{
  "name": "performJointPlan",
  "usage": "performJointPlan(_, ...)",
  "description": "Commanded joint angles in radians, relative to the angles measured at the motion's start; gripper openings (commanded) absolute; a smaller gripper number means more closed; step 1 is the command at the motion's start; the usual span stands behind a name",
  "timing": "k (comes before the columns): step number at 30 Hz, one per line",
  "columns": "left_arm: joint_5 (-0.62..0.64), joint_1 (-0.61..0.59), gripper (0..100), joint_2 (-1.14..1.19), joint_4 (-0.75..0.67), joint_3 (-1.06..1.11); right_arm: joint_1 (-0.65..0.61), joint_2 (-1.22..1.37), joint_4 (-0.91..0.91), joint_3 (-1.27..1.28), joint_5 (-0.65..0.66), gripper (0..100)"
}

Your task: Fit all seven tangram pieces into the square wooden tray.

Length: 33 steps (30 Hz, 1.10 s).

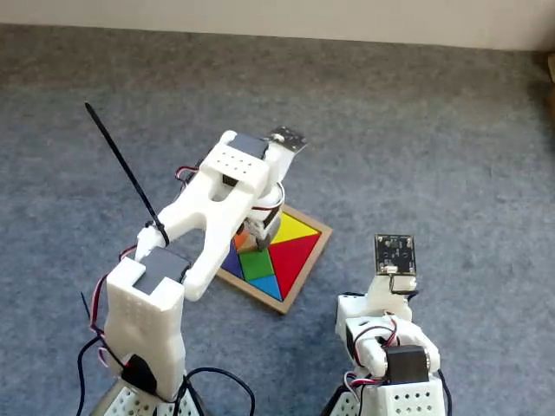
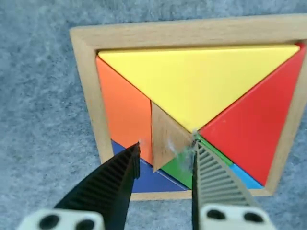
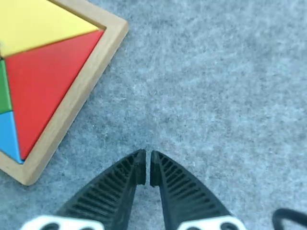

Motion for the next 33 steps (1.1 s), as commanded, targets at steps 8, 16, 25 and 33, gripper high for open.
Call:
performJointPlan(8,-0.012,-0.05,9,-0.114,-0.002,-0.028,0.012,-0.018,0.005,0.134,-0.006,3.4)
performJointPlan(16,-0.015,-0.053,9,-0.09,0.0,-0.028,0.012,-0.018,0.005,0.134,-0.006,3.4)
performJointPlan(25,-0.015,0.015,9,-0.036,-0.002,-0.03,0.012,-0.018,0.005,0.134,-0.006,3.4)
performJointPlan(33,-0.012,0.051,9,-0.033,0.0,-0.038,0.012,-0.018,0.005,0.134,-0.006,3.4)
